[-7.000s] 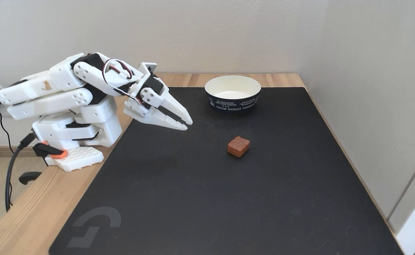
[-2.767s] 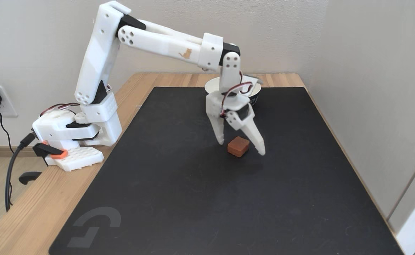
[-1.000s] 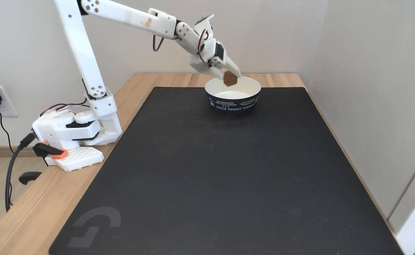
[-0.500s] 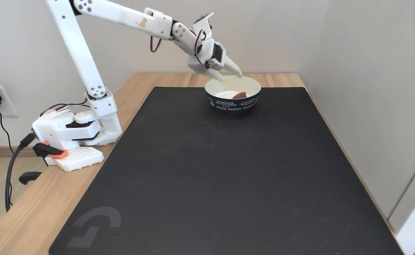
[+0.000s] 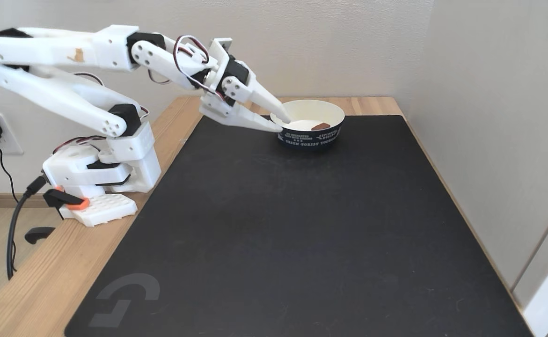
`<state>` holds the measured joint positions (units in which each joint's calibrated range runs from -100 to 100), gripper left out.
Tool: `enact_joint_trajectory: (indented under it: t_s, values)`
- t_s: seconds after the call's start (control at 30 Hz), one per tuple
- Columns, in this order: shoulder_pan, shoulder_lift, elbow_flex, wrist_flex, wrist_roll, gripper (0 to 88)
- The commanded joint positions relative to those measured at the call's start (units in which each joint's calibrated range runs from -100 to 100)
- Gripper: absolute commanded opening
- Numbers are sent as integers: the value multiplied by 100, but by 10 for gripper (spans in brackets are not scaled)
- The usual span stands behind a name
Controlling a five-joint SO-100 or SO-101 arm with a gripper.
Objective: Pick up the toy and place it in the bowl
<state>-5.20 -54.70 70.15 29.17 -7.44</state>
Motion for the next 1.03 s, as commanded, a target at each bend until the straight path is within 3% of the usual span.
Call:
enact_joint_trajectory:
  t_s: [0.0, 0.2, 0.27, 0.37, 0.5, 1.0]
  values:
    - [232, -1637, 1399, -38, 285, 26]
    - [240, -3904, 2967, 72, 285, 27]
    - [257, -4421, 2895, 860, 290, 27]
    - [457, -4471, 2931, 1258, 326, 26]
    - [541, -4455, 2931, 1876, 838, 27]
    - [700, -4455, 2931, 2367, 838, 24]
